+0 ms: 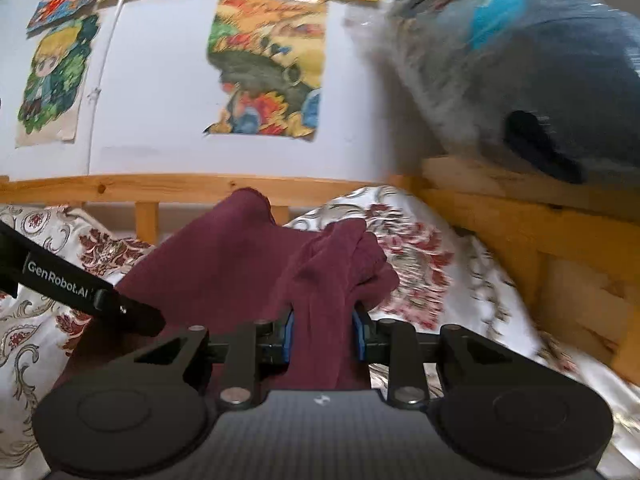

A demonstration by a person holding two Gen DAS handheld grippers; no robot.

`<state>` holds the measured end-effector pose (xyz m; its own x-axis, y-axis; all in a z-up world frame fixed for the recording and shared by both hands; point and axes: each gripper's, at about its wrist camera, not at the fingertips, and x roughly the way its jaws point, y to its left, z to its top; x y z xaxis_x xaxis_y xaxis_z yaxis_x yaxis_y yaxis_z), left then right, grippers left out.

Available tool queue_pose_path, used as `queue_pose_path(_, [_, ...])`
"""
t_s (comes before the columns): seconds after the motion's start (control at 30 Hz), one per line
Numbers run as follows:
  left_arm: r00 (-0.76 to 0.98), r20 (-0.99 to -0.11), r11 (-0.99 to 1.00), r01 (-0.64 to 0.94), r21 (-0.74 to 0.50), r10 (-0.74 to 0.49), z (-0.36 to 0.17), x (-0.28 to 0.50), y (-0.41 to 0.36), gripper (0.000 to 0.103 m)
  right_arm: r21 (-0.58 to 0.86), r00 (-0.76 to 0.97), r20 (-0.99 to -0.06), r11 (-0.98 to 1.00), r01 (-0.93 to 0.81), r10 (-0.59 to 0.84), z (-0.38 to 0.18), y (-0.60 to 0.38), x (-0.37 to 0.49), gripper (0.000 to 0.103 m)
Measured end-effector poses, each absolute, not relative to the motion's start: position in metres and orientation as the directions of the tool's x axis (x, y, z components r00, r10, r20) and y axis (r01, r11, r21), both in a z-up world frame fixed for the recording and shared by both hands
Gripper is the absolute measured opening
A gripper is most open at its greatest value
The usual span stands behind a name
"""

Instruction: Fold small clothes

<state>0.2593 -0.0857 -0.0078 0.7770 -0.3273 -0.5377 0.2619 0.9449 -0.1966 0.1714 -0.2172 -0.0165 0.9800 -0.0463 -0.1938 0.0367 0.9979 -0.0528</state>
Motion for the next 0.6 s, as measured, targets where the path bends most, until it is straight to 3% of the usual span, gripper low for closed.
queue_pose_path(0.13, [0.733, -0.586, 0.936, 0.226, -0.269, -0.346, -0.031, 0.283, -0.072, 0.034, -0.068, 0.964, -0.257, 0.997, 0.044, -0.06, -0.035, -0.22, 0.194, 0.032])
queue_pose_path(0.27, [0.721, -0.604, 0.94, 0.232, -0.252, -0.34, -0.033, 0.291, -0.075, 0.036, -0.052, 0.957, -0.278, 0.996, 0.07, -0.081, -0.046, -0.224, 0.198, 0.032])
queue_pose_path(0.47, [0.713, -0.623, 0.946, 0.222, -0.235, -0.322, -0.036, 0.29, -0.079, 0.045, -0.012, 0.949, -0.3, 0.995, 0.101, -0.1, -0.049, -0.234, 0.195, 0.037])
queue_pose_path(0.6, [0.712, -0.623, 0.944, 0.205, -0.258, -0.325, -0.035, 0.288, -0.075, 0.058, 0.034, 0.944, -0.312, 0.992, 0.124, -0.107, -0.049, -0.243, 0.195, 0.039])
